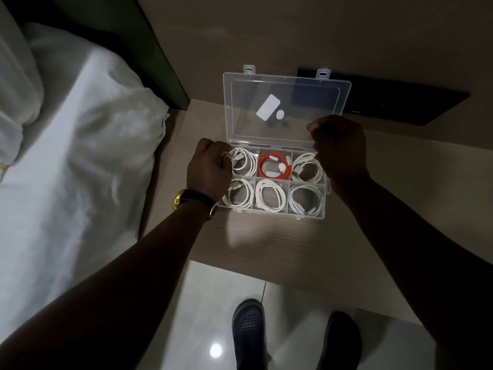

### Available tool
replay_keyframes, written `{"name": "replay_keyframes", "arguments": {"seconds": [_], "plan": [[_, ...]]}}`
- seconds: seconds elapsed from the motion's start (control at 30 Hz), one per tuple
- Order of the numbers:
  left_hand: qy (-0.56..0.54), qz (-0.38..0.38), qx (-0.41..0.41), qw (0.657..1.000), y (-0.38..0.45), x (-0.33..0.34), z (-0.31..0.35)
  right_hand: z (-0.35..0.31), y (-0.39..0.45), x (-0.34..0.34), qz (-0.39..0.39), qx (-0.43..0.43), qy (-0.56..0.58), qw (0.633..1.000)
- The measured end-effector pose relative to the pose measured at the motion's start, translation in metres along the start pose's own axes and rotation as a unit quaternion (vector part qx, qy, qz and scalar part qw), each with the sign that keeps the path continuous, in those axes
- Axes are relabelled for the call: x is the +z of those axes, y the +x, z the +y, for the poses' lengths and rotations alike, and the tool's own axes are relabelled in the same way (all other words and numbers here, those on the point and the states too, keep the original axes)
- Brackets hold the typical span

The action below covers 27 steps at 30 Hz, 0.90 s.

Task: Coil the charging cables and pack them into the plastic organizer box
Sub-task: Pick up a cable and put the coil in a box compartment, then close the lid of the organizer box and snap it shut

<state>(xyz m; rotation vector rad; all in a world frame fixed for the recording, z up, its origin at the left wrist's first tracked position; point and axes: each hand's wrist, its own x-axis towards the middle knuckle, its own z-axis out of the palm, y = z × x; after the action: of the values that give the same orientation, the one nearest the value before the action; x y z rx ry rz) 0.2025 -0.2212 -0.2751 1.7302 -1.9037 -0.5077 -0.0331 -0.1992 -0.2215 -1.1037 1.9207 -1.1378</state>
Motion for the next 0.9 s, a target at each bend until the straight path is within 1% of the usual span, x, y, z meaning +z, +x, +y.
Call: {"name": "replay_keyframes", "arguments": {"seconds": [0.07, 0.13, 0.2, 0.23, 0.27, 0.33, 0.37, 0.43, 0.5, 0.6, 0.67, 0.73, 0.77, 0.83, 0.9], "plan": [[-0.014, 0.001, 0.001, 1.000, 0.000, -0.002, 0.003, -0.002, -0.001, -0.001, 0.012, 0.001, 0.015, 1.000], [-0.038, 0.020, -0.007, 0.999, 0.002, -0.005, 0.008, -0.006, 0.000, -0.004, 0.024, 0.012, 0.036, 0.999], [-0.079, 0.034, -0.036, 0.996, 0.013, -0.009, 0.014, -0.011, 0.007, -0.011, 0.058, 0.027, 0.066, 0.996], [-0.107, 0.026, -0.062, 0.992, 0.023, -0.012, 0.017, -0.015, 0.012, -0.016, 0.074, 0.027, 0.090, 0.993], [-0.154, 0.008, -0.095, 0.984, 0.034, -0.015, 0.023, -0.019, 0.015, -0.021, 0.082, 0.026, 0.125, 0.988], [-0.291, -0.035, -0.159, 0.943, 0.057, -0.022, 0.035, -0.027, 0.016, -0.025, 0.060, 0.032, 0.191, 0.979], [-0.335, -0.048, -0.178, 0.924, 0.066, -0.025, 0.039, -0.030, 0.016, -0.027, 0.045, 0.037, 0.199, 0.978], [-0.381, -0.057, -0.194, 0.902, 0.074, -0.033, 0.046, -0.032, 0.013, -0.030, 0.031, 0.046, 0.217, 0.975], [-0.431, -0.060, -0.203, 0.877, 0.066, -0.040, 0.047, -0.034, 0.006, -0.037, 0.042, 0.065, 0.258, 0.963], [-0.453, -0.065, -0.189, 0.869, 0.034, -0.048, 0.036, -0.025, -0.017, -0.047, 0.046, 0.066, 0.291, 0.953], [-0.480, -0.060, -0.189, 0.855, 0.014, -0.050, 0.025, -0.010, -0.037, -0.049, 0.027, 0.045, 0.266, 0.963], [-0.497, -0.080, -0.185, 0.844, -0.003, -0.051, 0.013, 0.006, -0.056, -0.050, 0.004, 0.034, 0.220, 0.975], [-0.485, -0.089, -0.180, 0.851, -0.011, -0.051, 0.008, 0.015, -0.064, -0.051, -0.001, 0.038, 0.193, 0.980], [-0.409, -0.099, -0.164, 0.892, -0.028, -0.048, -0.002, 0.032, -0.080, -0.050, -0.004, 0.048, 0.131, 0.990], [-0.338, -0.116, -0.125, 0.925, -0.042, -0.042, -0.008, 0.049, -0.093, -0.048, -0.013, 0.028, 0.055, 0.998]]}}
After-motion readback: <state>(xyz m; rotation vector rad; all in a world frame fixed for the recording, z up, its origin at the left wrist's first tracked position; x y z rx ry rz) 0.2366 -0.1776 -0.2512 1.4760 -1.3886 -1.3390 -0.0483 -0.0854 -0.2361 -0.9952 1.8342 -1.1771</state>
